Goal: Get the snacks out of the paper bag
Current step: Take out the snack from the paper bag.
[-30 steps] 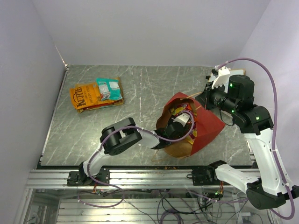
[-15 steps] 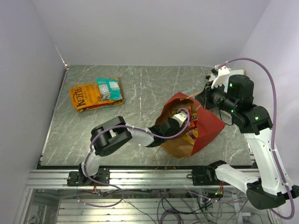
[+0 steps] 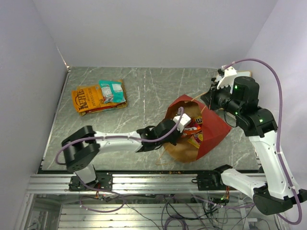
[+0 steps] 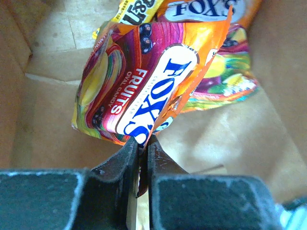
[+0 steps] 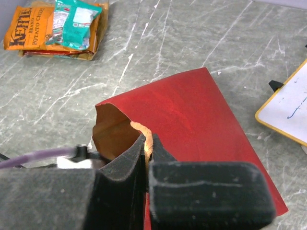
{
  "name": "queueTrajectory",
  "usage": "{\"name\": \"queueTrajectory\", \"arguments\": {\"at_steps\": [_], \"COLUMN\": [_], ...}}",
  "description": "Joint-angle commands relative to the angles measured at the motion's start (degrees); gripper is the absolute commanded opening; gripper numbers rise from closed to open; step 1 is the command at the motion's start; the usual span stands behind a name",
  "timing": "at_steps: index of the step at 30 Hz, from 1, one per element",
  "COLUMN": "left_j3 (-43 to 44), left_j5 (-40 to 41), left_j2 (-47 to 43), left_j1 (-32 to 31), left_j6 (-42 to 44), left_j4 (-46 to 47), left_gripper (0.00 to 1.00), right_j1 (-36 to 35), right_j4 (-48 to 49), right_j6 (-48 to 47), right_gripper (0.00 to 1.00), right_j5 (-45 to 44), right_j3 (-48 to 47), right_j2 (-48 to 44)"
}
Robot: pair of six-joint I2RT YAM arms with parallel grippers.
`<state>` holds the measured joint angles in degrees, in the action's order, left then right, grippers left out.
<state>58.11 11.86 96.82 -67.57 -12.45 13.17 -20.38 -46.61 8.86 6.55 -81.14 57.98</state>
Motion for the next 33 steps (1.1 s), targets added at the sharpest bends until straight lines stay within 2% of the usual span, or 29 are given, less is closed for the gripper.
{"name": "queueTrajectory", "arguments": {"at_steps": [1,9,16,20,27,33], "left_j3": [-1.5,0.2,4.3,7.0,16.0,16.8], "left_j5": [-3.4,3.1,2.9,6.4,17.7,23.2], "left_j2": [-9.8,-23.4,-33.0,-38.3,-38.2,-35.6], "left_j1": [-0.5,-0.5,-0.5,-0.5,1.5,8.9], "left_j6": [-1.0,-3.3,-4.8,-5.5,-1.8,6.3], "left_j4": [-6.1,-20.7,-30.4,-36.0,-45.9,-40.8], "left_gripper": [0.07,0.07,0.07,0.07,0.07,0.07], "right_j1": [-0.2,-0.2,-0.1,-0.2,-0.2,-0.2], "right_j4": [3.1,5.7,9.2,9.8,8.9,7.1], "right_j6": [0.6,1.0,1.6,1.7,1.3,-1.2], "right_gripper": [0.00,0.00,0.00,0.00,0.00,0.00], "right_j5": [-1.8,-2.9,-2.3,-2.1,-0.8,0.6], "right_j3": [1.3,1.9,4.3,4.7,4.4,3.0], "right_j2": [-0.6,0.3,-0.3,-0.7,-0.9,-0.8]}}
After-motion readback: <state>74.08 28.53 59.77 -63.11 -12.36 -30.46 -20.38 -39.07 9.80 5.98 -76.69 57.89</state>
